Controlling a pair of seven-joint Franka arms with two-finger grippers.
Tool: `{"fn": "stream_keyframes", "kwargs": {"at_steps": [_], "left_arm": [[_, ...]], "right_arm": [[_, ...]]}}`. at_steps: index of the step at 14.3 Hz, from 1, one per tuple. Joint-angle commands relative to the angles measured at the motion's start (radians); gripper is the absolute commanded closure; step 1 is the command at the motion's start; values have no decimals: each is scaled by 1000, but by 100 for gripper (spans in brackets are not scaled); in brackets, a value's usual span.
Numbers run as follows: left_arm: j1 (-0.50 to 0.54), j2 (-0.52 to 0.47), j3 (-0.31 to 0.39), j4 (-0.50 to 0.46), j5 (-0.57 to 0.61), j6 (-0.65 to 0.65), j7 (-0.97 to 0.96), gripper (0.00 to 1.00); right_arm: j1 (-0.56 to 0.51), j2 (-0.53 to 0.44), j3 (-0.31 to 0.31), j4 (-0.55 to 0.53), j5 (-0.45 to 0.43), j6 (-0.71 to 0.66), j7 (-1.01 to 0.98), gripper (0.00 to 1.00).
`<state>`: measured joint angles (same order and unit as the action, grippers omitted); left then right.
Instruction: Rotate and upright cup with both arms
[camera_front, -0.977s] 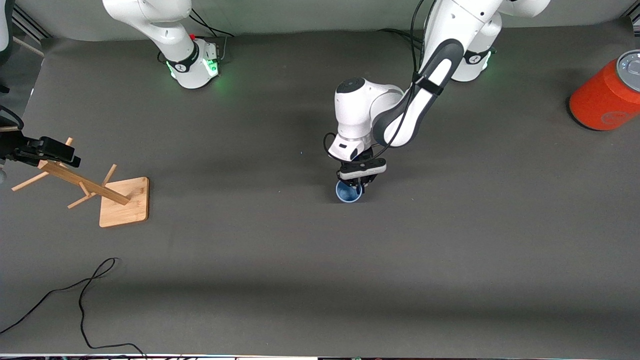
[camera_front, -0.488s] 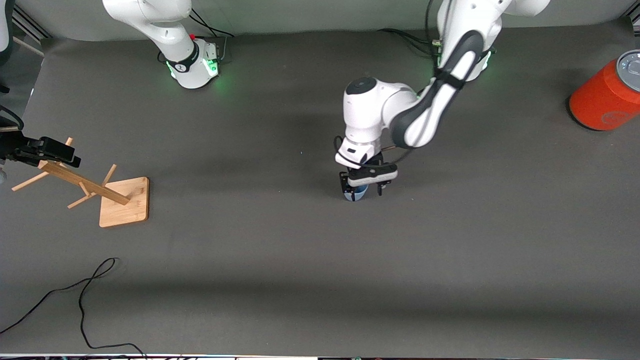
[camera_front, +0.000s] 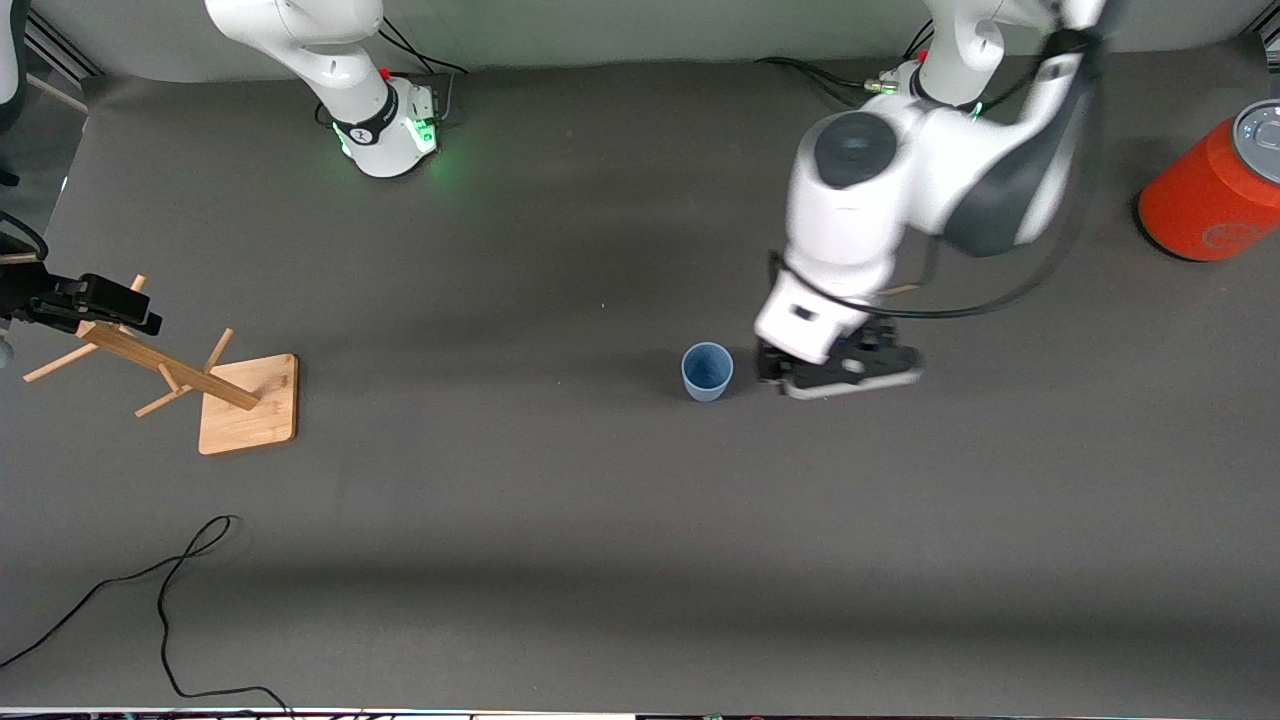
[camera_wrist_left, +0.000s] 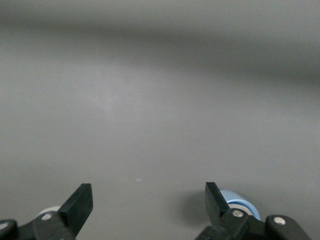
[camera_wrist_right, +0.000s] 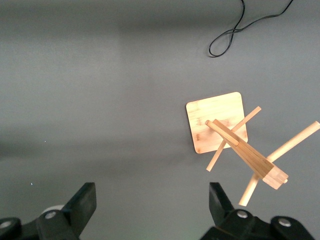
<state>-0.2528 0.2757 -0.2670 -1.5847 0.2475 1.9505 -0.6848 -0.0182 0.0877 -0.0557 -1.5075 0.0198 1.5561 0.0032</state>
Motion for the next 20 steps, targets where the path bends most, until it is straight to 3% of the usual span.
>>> {"fn": "stream_keyframes", "kwargs": {"at_steps": [1, 5, 8, 12, 16, 20], "left_arm": [[151, 4, -9, 75, -97, -116, 284, 0], [315, -64, -9, 37, -117, -173, 522, 0], [392, -82, -9, 35, -119, -200, 577, 0], [446, -90, -8, 38, -151, -237, 582, 0], [478, -87, 3, 104, -154, -254, 581, 0], [463, -72, -3, 137, -157, -232, 570, 0]], "right_arm": [[1, -5, 0, -8, -8, 16, -20, 0], [1, -5, 0, -8, -8, 16, -20, 0], [1, -5, 0, -8, -8, 16, -20, 0], [3, -5, 0, -8, -8, 16, -20, 0], [1, -5, 0, -8, -9, 16, -20, 0], [1, -5, 0, -8, -9, 16, -20, 0]]}}
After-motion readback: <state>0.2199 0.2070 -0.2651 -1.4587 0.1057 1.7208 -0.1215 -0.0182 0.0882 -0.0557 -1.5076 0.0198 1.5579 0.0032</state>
